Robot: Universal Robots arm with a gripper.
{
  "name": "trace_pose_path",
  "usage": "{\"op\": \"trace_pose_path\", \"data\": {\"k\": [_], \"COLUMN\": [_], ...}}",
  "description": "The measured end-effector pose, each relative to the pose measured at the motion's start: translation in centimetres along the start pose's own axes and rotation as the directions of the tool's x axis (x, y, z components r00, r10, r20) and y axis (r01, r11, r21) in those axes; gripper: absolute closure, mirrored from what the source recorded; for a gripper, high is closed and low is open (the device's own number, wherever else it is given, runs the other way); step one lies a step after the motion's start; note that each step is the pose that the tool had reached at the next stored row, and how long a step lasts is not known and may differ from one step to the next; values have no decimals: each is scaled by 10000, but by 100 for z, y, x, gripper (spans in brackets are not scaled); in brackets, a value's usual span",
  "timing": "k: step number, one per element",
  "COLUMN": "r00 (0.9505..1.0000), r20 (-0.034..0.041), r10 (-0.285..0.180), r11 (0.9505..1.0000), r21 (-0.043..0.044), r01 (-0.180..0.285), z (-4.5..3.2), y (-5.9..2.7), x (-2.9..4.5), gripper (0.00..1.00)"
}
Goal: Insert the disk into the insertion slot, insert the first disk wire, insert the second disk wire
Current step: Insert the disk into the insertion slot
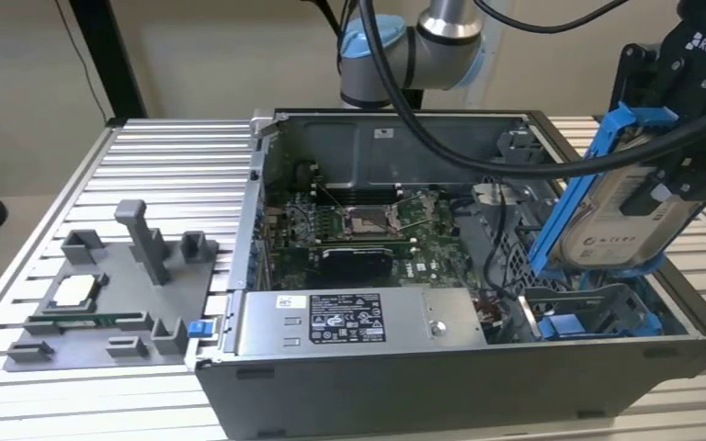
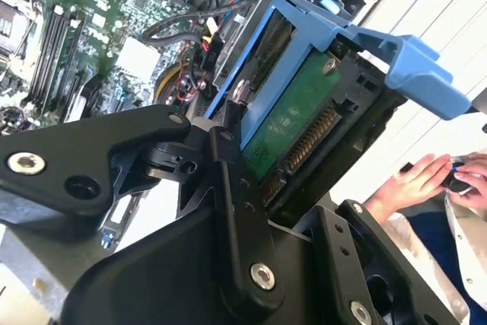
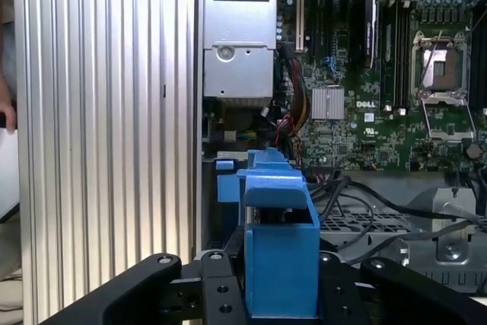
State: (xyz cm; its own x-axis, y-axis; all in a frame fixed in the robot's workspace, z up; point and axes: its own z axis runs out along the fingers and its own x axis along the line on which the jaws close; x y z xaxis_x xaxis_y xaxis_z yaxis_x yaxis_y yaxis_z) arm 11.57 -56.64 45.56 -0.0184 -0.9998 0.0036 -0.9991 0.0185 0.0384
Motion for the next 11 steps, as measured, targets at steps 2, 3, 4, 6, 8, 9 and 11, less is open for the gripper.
{"op": "trace_pose_path", "data": {"k": [2, 3, 4, 6, 8, 9, 11], "r00": [10000, 10000, 10000, 10000, 10000, 10000, 10000], "r20": [-3, -2, 0, -1, -1, -2, -2], "r10": [0, 0, 0, 0, 0, 0, 0], "r11": [10000, 10000, 10000, 10000, 10000, 10000, 10000], "r21": [0, 0, 0, 0, 0, 0, 0], "r01": [0, 0, 0, 0, 0, 0, 0], "z": [3, 5, 9, 16, 21, 20, 21], "y": [0, 0, 0, -1, -1, -1, -1], "x": [0, 0, 0, 0, 0, 0, 0], "gripper": [100, 100, 100, 100, 100, 100, 100]}}
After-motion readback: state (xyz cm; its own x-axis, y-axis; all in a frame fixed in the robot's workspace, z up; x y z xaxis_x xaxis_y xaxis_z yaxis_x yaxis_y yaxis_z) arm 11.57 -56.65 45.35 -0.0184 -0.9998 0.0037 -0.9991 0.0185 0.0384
